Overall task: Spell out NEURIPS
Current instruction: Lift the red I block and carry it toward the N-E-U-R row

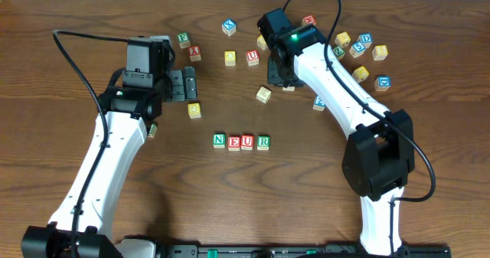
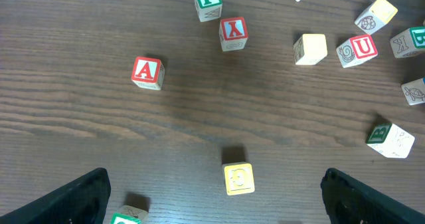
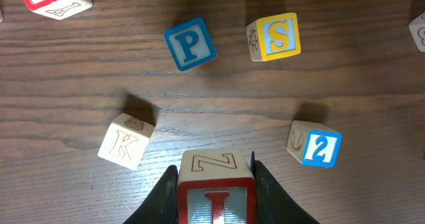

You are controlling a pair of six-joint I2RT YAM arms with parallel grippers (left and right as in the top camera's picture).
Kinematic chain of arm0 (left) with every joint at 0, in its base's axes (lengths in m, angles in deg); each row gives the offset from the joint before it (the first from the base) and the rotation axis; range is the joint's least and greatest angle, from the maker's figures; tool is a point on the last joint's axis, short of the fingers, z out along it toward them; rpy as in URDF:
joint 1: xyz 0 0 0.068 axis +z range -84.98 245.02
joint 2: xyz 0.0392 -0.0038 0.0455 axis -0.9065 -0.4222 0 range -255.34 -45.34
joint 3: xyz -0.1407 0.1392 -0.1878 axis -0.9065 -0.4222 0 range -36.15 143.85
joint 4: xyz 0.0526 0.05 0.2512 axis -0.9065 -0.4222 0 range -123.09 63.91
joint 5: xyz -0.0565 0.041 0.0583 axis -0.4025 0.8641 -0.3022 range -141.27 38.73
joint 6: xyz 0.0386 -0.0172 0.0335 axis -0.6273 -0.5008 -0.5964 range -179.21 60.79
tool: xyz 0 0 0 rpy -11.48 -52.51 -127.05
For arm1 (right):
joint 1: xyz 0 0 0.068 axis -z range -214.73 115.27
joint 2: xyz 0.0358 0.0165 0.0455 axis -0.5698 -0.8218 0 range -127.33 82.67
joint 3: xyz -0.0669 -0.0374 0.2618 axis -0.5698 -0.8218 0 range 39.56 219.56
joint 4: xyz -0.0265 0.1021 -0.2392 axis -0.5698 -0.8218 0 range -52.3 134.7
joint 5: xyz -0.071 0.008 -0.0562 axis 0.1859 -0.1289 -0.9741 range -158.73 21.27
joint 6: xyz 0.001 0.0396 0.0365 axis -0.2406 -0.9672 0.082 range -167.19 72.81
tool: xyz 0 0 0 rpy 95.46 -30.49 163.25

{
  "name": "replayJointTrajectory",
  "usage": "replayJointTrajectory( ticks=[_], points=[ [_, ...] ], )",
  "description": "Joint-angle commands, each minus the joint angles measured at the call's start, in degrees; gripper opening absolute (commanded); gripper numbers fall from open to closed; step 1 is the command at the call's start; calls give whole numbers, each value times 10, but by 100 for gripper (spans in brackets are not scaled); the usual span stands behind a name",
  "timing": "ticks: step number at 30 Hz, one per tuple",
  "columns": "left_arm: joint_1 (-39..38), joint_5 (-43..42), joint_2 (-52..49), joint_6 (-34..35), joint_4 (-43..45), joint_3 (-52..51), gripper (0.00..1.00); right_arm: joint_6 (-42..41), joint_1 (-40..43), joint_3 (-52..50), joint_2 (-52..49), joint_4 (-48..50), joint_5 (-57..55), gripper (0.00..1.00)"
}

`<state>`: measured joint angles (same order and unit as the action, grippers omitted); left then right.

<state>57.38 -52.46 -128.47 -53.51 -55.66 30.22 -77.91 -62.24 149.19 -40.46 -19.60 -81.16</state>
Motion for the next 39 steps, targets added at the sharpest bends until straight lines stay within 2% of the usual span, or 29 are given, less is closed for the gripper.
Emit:
replayJointTrajectory(
  ticks=[1, 15, 26, 39],
  points=[
    [2, 3, 10, -5, 0, 14, 100, 7, -4, 8, 10, 0, -5, 1],
    [2, 3, 9, -5, 0, 14, 100, 10, -4, -24, 50, 18, -5, 1],
    [2, 3, 10, -5, 0, 14, 100, -3, -6, -269, 182, 171, 19, 10],
    [2, 3, 10, -5, 0, 14, 100, -73, -81, -410, 218, 245, 18, 8]
  ],
)
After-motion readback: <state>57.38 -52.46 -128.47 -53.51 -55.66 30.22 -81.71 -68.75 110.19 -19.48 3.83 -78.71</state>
